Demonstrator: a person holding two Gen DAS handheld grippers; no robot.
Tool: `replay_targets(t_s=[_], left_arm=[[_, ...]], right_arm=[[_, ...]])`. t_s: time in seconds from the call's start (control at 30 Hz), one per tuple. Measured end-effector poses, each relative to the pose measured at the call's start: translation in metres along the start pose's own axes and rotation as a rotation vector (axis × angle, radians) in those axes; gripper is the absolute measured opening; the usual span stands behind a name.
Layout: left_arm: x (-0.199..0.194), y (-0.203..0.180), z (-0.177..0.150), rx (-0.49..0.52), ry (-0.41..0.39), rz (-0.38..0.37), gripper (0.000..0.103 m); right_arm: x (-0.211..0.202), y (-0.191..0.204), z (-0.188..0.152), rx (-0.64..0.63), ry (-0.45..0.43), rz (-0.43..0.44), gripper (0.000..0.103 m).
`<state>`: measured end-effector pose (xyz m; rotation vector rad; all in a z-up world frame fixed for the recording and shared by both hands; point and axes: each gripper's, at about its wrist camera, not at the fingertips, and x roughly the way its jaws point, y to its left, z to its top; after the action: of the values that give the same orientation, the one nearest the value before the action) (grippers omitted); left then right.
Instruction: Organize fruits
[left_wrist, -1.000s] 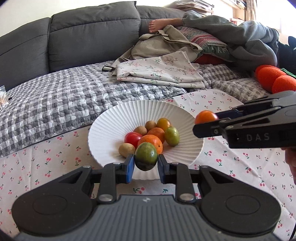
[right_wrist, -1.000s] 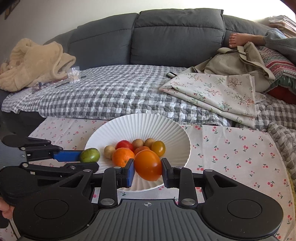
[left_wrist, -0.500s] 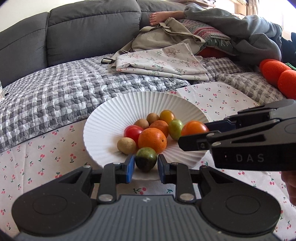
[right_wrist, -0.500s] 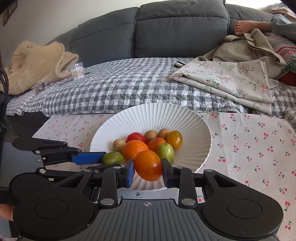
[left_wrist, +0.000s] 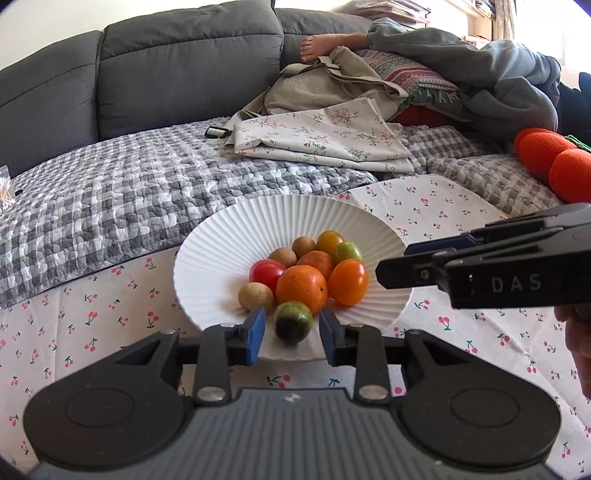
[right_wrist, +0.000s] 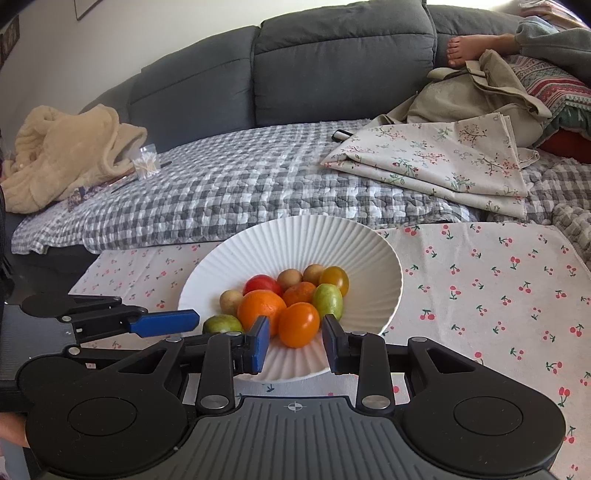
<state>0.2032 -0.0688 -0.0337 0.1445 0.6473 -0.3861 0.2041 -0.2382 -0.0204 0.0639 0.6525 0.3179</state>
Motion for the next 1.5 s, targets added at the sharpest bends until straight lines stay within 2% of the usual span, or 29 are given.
replay_targets(t_s=[0.27, 0.47, 0.6, 0.67, 0.77, 0.83, 0.87, 0.97, 1.03, 1.13, 1.33, 1.5], left_arm=[[-0.022, -0.003, 0.005, -0.037, 0.016, 0.063, 0.036], [-0.050, -0.006, 0.006, -0.094, 0.042, 0.107, 0.042], [-0.078, -0.011, 0.002, -0.111, 0.022, 0.145, 0.060], [-0.091, -0.013, -0.002, -0.124, 0.012, 0.166, 0.069], [-0.109, -0.017, -0.009, -0.144, 0.009, 0.189, 0.076], [-0.123, -0.021, -0.015, -0.154, -0.006, 0.212, 0.090], [-0.129, -0.024, -0.019, -0.151, -0.016, 0.228, 0.097], [-0.146, -0.032, -0.030, -0.137, -0.032, 0.261, 0.099], [-0.156, -0.032, -0.036, -0.160, -0.035, 0.267, 0.101], [-0.169, -0.030, -0.046, -0.208, -0.037, 0.263, 0.102], [-0.180, -0.034, -0.060, -0.217, -0.028, 0.295, 0.102], [-0.180, -0.030, -0.061, -0.245, -0.022, 0.317, 0.102]], right_arm=[[-0.026, 0.004, -0.001, -0.005, -0.007, -0.011, 0.031], [-0.057, 0.014, -0.005, -0.002, -0.016, -0.009, 0.037], [-0.081, 0.022, -0.005, 0.022, -0.027, -0.001, 0.045], [-0.094, 0.027, -0.009, 0.023, -0.028, -0.012, 0.052], [-0.114, 0.038, -0.019, -0.011, -0.042, -0.042, 0.066], [-0.128, 0.044, -0.025, -0.027, -0.060, -0.061, 0.078], [-0.134, 0.047, -0.029, -0.030, -0.070, -0.061, 0.079], [-0.147, 0.050, -0.039, -0.006, -0.079, -0.043, 0.087], [-0.154, 0.050, -0.046, 0.011, -0.077, -0.039, 0.097], [-0.165, 0.052, -0.054, 0.022, -0.076, -0.045, 0.102], [-0.182, 0.061, -0.068, 0.036, -0.080, -0.073, 0.103], [-0.174, 0.068, -0.072, 0.004, -0.058, -0.114, 0.103]])
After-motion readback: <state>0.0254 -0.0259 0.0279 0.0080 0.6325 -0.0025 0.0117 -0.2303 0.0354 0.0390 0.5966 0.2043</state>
